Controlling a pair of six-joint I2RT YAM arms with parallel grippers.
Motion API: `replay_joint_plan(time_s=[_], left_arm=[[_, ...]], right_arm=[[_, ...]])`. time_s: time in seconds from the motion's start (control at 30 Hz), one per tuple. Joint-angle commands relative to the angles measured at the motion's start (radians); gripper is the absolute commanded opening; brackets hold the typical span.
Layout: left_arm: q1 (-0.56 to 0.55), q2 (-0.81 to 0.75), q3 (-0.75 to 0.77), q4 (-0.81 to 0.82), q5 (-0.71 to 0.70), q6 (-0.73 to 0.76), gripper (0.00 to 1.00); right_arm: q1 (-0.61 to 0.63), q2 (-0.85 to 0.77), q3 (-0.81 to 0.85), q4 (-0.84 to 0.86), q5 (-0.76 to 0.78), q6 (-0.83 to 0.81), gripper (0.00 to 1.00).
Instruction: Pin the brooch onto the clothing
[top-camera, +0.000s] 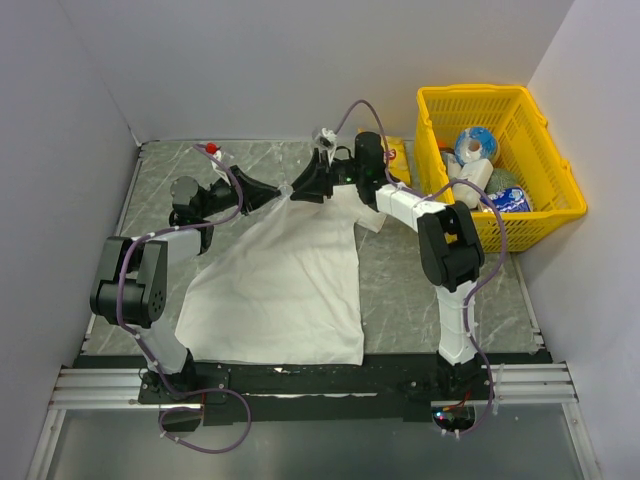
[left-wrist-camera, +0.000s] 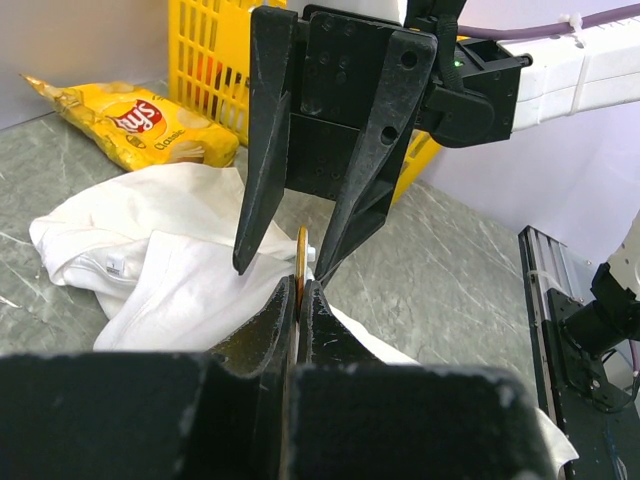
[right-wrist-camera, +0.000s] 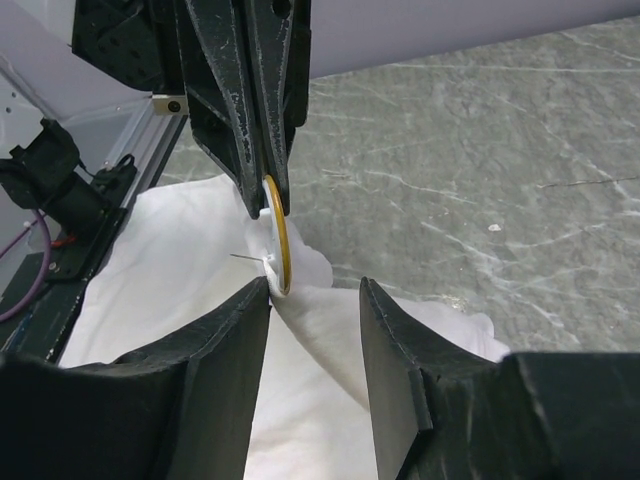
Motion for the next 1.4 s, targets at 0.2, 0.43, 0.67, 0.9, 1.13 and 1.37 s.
replay_joint_plan(time_s=[0.2,0.43,0.67,0.9,1.13,1.37], left_arm=[[-0.002,-0.018,0.039,0.049,0.016,0.006,0.01],[-0.003,-0.017,0.039,0.054,0.016,-0.003,0.01],[-0.003,-0.015,0.039,0.039,0.016,0.008,0.01],[-0.002,-0.014,0.041,0.036,0.016,0.006,0.01],[-0.002,-0.012,0.044,0.033,0.018,0.006,0.01],[-0.002,-0.014,0.044,0.034,0.021,0.006,0.01]], right_arm=[[0.022,-0.007,0.049,-0.006,-0.002,-0.037,0.52],[0.029,0.003,0.070,-0.006,0.004,-0.020,0.49],[0.028,-0.004,0.072,0.002,0.002,-0.012,0.49],[0.029,-0.007,0.081,0.005,-0.002,-0.001,0.48],[0.031,-0.014,0.081,0.011,-0.008,0.006,0.49],[0.032,-0.003,0.096,0.002,-0.011,0.012,0.48]])
